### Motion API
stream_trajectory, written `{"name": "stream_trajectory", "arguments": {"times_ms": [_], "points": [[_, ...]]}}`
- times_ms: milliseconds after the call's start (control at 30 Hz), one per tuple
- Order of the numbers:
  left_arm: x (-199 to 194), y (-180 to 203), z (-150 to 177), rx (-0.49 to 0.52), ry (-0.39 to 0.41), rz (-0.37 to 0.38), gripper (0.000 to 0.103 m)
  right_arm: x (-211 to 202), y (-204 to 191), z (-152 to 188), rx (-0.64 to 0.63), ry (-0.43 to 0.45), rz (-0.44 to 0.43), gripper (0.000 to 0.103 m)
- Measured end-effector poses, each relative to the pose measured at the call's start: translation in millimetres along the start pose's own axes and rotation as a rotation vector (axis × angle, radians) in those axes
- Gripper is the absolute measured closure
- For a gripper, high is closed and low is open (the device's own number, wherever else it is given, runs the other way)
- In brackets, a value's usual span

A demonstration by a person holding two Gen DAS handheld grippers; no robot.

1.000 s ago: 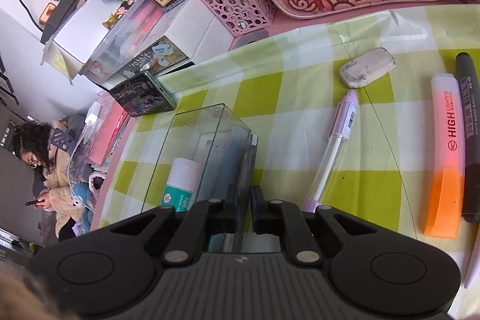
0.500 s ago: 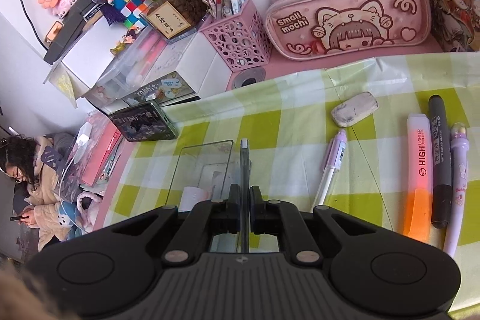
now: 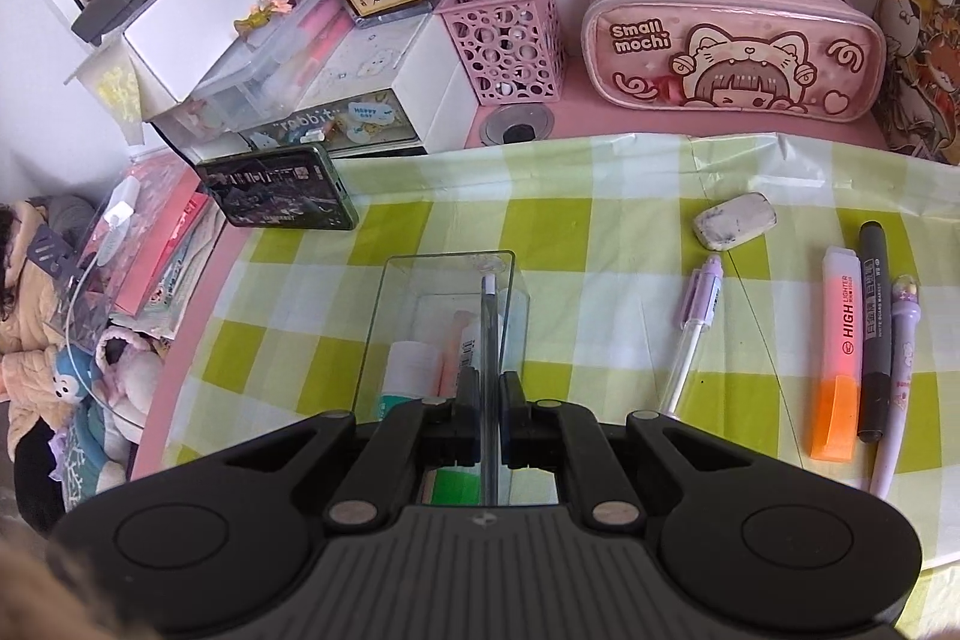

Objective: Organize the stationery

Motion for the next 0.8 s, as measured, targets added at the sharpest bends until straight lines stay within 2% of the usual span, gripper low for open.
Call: {"name": "stream_trajectory", "arguments": {"times_ms": [200,267,367,433,600,667,733,800], "points": [[0,0,0,0.010,0.006,-0.001,0.030,8,-16,-8,-0.104,-0.068,0.155,0.084],[0,-1,0,0.003,0.002,0.005,0.030,10,-20,-10,-0.124,-0.086,0.185,0.084],[-1,-2,0,-0.001,0.002,0.010,0.030,12,-28,-11,-0.125,-0.118,0.168,0.084],[0,-2,0,-0.003,0.000,0.012,0.030,12,-25,-13,-0.140,-0.105,0.223,0.084],[-1,-1,0,0.007,0.005,0.006,0.030,24,-20,-6,-0.113,-0.157,0.215,0.084],[-1,0,0,0.012,0.008,0.006,0.030,27,-26,-4,-0.111,-0.175,0.181,0.084],[-1,-1,0,0.011,0.006,0.008,0.030,27,-31,-4,-0.101,-0.168,0.153,0.084],[-1,-1,0,0.009,0.004,0.010,0.030,27,-29,-6,-0.090,-0.152,0.174,0.084]]}}
Point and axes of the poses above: each gripper's, at about its wrist camera, not at the fingertips, and x roughly the way its jaws point, y to its right, z to its underside, the point moved 10 cm from there along x, roughly the way its jaws point, and after that the axes turned 13 degrees about -x, right-handed, at the moved point
